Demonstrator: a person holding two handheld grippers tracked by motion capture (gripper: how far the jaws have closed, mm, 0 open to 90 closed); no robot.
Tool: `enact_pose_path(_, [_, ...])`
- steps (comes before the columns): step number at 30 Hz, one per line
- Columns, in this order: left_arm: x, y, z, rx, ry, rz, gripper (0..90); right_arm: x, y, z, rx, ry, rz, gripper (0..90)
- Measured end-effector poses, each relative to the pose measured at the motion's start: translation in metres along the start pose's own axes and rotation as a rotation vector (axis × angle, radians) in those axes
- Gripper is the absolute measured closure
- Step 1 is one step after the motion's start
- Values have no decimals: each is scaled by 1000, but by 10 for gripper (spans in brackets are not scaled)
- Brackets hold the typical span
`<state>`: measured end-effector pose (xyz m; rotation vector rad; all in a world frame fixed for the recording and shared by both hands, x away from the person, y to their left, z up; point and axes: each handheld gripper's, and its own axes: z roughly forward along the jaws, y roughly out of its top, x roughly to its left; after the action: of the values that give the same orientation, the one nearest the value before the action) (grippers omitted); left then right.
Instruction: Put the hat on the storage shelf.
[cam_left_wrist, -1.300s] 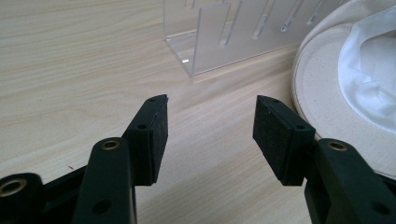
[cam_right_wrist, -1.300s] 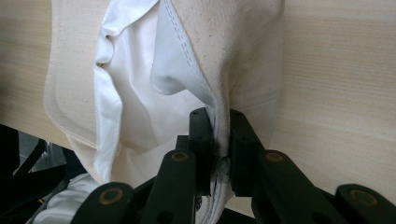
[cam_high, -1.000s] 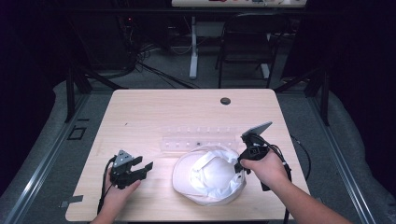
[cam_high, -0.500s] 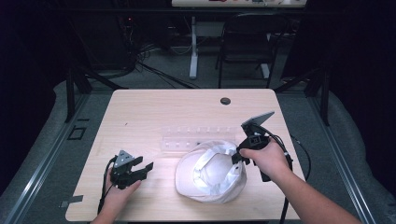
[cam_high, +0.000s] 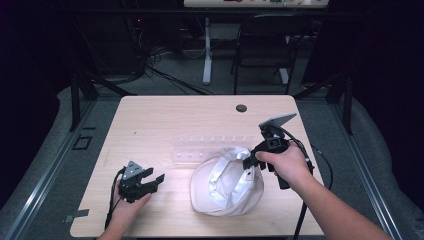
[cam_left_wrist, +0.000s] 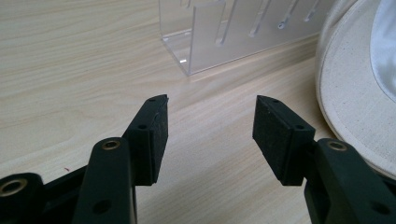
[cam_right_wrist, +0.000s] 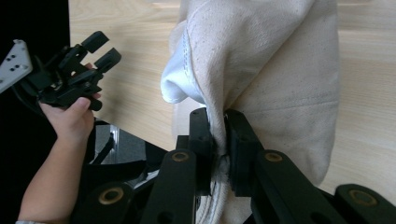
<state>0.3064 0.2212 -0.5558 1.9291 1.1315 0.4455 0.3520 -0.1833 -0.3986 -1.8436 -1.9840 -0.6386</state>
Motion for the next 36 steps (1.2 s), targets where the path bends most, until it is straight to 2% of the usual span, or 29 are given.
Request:
enact_pose_path(2, [0,0,0,0,1,-1,460,4,0,-1,-18,22,12,826])
enact_pose_path(3, [0,0,0,-2,0,-1,460,4,1,-3,-7,32,-7,826])
enact_pose_path(4, [0,0,0,-2,-2,-2,460,6,0,-3,-22,45,7,826])
enact_pose_path(7, [0,0,0,-3,-2,0,460,10,1,-8,-22,77,1,826])
enact_pose_path(8, [0,0,0,-3,-1,0,460,11,1,-11,-14,91,-16,826])
enact_pose_path(10, [0,0,0,-1,1,1,460,15,1,-12,-35,116,2,826])
enact_pose_path(13, [-1,0,0,-3,2,0,460,21,2,-17,-28,138,-23,826])
enact_pose_path(18, [0,0,0,-1,-1,-2,460,27,3,-22,-25,144,-38,826])
enact_pose_path(22, [0,0,0,0,0,-1,460,33,2,-28,-59,161,-36,826])
enact_pose_path(27, [-3,0,-1,-2,-2,2,460,40,2,-41,-73,182,-50,826])
enact_pose_path(32, [-7,1,0,-8,-14,12,460,43,5,-55,-134,203,-51,826])
enact_pose_path(36, [-10,1,0,-13,-16,17,460,46,8,-62,-158,219,-51,826])
